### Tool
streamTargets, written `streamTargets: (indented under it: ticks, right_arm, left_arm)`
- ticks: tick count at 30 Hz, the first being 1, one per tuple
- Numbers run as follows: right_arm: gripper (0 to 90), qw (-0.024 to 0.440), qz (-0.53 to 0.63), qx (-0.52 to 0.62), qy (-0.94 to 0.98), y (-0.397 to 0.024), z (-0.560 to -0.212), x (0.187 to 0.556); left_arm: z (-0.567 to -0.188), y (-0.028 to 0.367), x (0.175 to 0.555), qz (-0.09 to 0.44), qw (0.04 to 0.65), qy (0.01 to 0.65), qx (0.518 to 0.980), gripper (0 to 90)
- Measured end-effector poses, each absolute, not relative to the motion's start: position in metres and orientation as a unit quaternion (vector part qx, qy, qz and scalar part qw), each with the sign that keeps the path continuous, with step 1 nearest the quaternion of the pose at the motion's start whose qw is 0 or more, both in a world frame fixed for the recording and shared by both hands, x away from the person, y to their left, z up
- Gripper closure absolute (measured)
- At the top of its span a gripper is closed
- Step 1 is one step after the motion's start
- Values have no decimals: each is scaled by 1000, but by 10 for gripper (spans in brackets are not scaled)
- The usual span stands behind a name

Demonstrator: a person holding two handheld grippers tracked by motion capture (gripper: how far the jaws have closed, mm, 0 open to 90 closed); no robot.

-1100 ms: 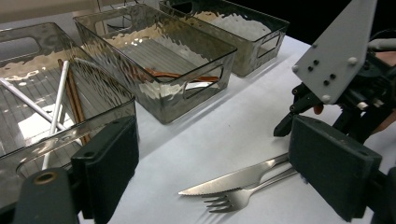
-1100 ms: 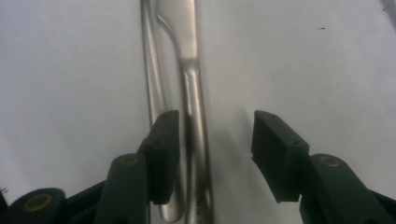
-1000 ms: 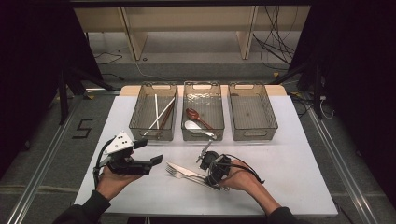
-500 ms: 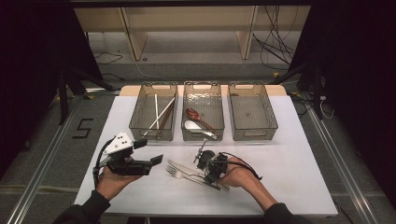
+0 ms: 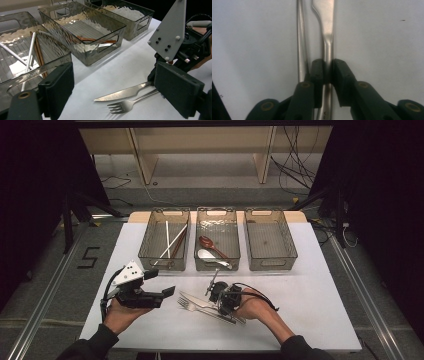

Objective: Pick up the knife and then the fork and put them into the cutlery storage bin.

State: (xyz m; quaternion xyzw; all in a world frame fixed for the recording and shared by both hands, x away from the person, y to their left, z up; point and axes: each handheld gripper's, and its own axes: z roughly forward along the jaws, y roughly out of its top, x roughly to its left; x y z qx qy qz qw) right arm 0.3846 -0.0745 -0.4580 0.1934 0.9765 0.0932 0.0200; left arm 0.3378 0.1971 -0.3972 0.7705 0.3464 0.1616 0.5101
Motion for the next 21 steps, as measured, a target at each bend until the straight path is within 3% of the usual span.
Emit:
streamTargets:
  ticks: [21]
  right_arm:
    - [789, 8, 75, 206, 976, -80, -457, 389]
  left_arm:
    - [-397, 197, 337, 162, 509, 345, 771, 159]
